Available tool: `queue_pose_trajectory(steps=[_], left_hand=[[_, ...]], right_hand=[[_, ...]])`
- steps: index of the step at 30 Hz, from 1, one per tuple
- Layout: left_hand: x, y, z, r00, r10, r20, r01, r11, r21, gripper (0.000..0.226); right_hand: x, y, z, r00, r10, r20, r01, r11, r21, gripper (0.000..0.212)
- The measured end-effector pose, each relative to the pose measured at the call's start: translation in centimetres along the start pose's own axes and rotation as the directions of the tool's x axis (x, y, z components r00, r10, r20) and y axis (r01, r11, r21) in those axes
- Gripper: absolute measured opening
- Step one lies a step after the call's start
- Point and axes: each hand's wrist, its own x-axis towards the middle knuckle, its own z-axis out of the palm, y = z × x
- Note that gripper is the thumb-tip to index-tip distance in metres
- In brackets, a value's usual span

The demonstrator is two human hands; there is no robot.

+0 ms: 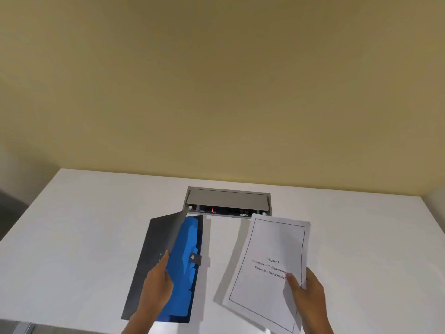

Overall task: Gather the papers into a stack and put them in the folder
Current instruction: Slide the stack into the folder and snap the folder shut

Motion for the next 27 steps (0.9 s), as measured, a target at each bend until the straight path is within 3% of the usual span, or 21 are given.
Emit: queue_pose_trajectory(steps=[7,11,16,27], left_hand=[[-3.8,5.1,2.8,0.994,0.102,0.037,-0.095,0.985,-0.143,0.056],[-5.3,7.5,3.6,0.99,0.139,0.021,-0.134,0.978,-0.163,0.054],[-6.5,9.6,4.1,0.987,0.158,0.03,-0.15,0.974,-0.169,0.053],[-6.5,10.3,4.5,0.994,0.111,0.012,-0.106,0.973,-0.204,0.05]], right_hand=[[-1.7,-5.6,-0.3,0.981,-0.195,-0.019,0.195,0.963,0.187,0.024],[-2.0,-7.2,1.0,0.944,-0.331,0.003,0.329,0.938,0.109,0.014],[-2.6,-7.9,2.9,0.893,-0.424,0.15,0.437,0.897,-0.071,0.025],[-3.1,-7.6,6.8,0.857,-0.375,0.355,0.485,0.82,-0.305,0.035]])
